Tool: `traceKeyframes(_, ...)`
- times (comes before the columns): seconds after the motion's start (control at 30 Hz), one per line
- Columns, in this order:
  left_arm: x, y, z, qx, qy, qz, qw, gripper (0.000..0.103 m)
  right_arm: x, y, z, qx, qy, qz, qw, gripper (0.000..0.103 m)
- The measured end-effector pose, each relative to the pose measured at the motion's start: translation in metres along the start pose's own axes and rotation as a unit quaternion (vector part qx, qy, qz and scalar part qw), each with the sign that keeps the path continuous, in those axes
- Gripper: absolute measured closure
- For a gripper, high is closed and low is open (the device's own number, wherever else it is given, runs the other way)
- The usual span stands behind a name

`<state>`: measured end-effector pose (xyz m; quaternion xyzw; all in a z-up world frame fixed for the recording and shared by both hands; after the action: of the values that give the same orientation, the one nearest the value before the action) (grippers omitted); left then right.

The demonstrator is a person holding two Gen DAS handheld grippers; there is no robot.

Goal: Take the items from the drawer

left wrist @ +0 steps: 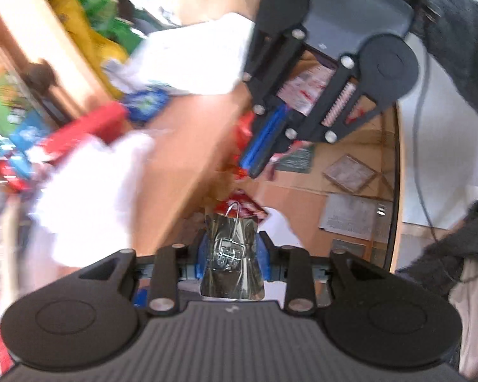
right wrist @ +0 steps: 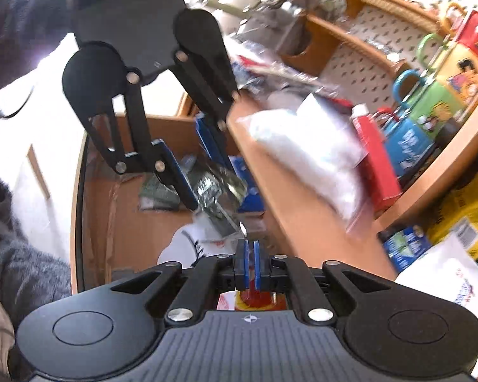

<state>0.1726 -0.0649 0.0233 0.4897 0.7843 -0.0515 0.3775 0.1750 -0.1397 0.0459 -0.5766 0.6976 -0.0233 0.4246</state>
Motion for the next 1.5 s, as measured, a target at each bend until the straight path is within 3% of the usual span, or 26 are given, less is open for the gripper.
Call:
traceKeyframes(0.23,-0.020,0.039,-0.072,-0.090,-0.035,-0.061,0.9935,0.064,-0.050,-0.008,-0.021,0.043,-0.017,0.009,0.999,0.101)
traceKeyframes(0.47,-0.038,0.104,-0.104,-0.147,-0.052,-0.127,0.9796,0.063,-0.102,-0.029,-0.025,0.062,-0.048,-0.002,0.997,0.101)
traceKeyframes(0.6,-0.048,0.152,-0.093,-0.173,-0.059,-0.161,0.9699,0.060,-0.116,-0.045,-0.012,0.068,-0.053,0.013,0.996,0.101)
traceKeyframes(0.8,-0.056,0.214,-0.049,-0.195,-0.057,-0.225,0.9529,0.060,-0.108,-0.061,0.021,0.065,-0.030,0.055,0.996,0.101)
traceKeyframes(0.9,-0.051,0.225,-0.035,-0.195,-0.049,-0.240,0.9497,0.059,-0.099,-0.060,0.027,0.064,-0.024,0.059,0.996,0.101)
traceKeyframes(1.2,-0.048,0.231,-0.038,-0.212,-0.051,-0.256,0.9418,0.037,-0.096,-0.051,0.032,0.056,-0.029,0.061,0.996,0.101)
traceKeyframes(1.37,-0.043,0.233,-0.041,-0.225,-0.037,-0.256,0.9392,0.034,-0.096,-0.042,0.027,0.059,-0.026,0.058,0.996,0.101)
traceKeyframes(1.43,-0.041,0.233,-0.042,-0.238,-0.035,-0.255,0.9365,0.021,-0.096,-0.040,0.022,0.062,-0.027,0.059,0.996,0.101)
traceKeyframes(1.5,-0.040,0.233,-0.042,-0.248,-0.031,-0.250,0.9355,0.021,-0.096,-0.038,0.017,0.064,-0.027,0.057,0.996,0.101)
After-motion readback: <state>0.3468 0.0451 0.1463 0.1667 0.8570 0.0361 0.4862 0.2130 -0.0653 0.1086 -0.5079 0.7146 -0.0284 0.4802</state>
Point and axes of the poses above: each gripper's, at about its wrist camera, not at the fingertips, and z roughly the way its jaws point, y to its left, x to its underside, the point moved 8 cm from there along z, roughly the way its jaws point, and after that the axes turned 9 degrees about -z, right-handed, at the moved point
